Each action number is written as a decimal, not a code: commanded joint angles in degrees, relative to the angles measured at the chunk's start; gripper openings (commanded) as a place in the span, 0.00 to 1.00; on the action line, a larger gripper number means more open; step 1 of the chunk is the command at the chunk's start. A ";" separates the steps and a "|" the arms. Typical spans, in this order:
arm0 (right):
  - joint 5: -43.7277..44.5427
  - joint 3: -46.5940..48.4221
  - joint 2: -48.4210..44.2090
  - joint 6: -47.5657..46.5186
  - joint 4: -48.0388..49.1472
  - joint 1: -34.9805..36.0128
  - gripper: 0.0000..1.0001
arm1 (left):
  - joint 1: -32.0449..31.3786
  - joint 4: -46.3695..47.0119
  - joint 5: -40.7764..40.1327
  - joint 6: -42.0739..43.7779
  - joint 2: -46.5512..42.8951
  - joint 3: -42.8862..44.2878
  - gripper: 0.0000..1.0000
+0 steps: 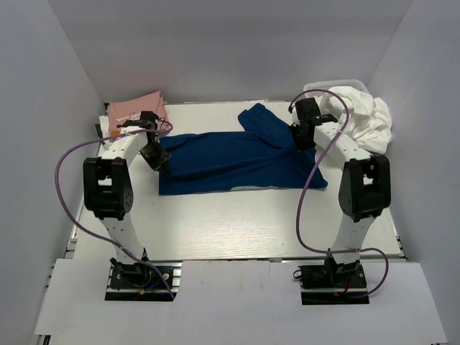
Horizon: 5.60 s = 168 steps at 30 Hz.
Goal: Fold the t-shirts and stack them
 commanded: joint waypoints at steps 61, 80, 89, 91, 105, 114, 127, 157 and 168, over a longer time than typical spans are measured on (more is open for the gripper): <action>-1.71 0.43 -7.65 26.05 -5.21 9.54 0.90 | -5.55 -5.02 -3.30 6.32 -9.03 5.94 1.00; -0.52 8.53 15.51 28.69 -3.98 11.29 0.63 | -5.55 -5.02 -0.93 8.69 -4.20 8.76 1.00; 2.73 9.58 16.56 28.70 -3.80 11.12 0.13 | -5.55 -4.49 -0.93 8.69 -4.20 8.23 1.00; 3.44 10.98 17.44 28.52 -4.76 11.21 0.03 | -5.55 -4.49 -0.93 8.69 -4.72 7.70 1.00; -3.15 6.95 8.12 25.79 9.12 12.61 0.00 | -5.55 -3.35 -1.02 8.69 -4.72 8.31 1.00; -2.72 5.90 10.15 26.94 17.89 13.93 0.00 | -5.55 -2.82 -0.40 8.69 -2.35 10.77 1.00; 2.21 17.83 12.87 24.83 12.02 12.97 0.90 | -3.88 -5.98 -3.48 8.17 5.20 20.17 1.00; 0.63 47.20 45.47 9.45 30.29 4.17 0.90 | 0.96 -1.94 -14.03 5.97 32.46 45.94 1.00; -9.39 45.44 44.87 6.81 25.20 4.17 0.44 | 1.48 -0.36 -9.54 5.97 36.67 45.32 0.62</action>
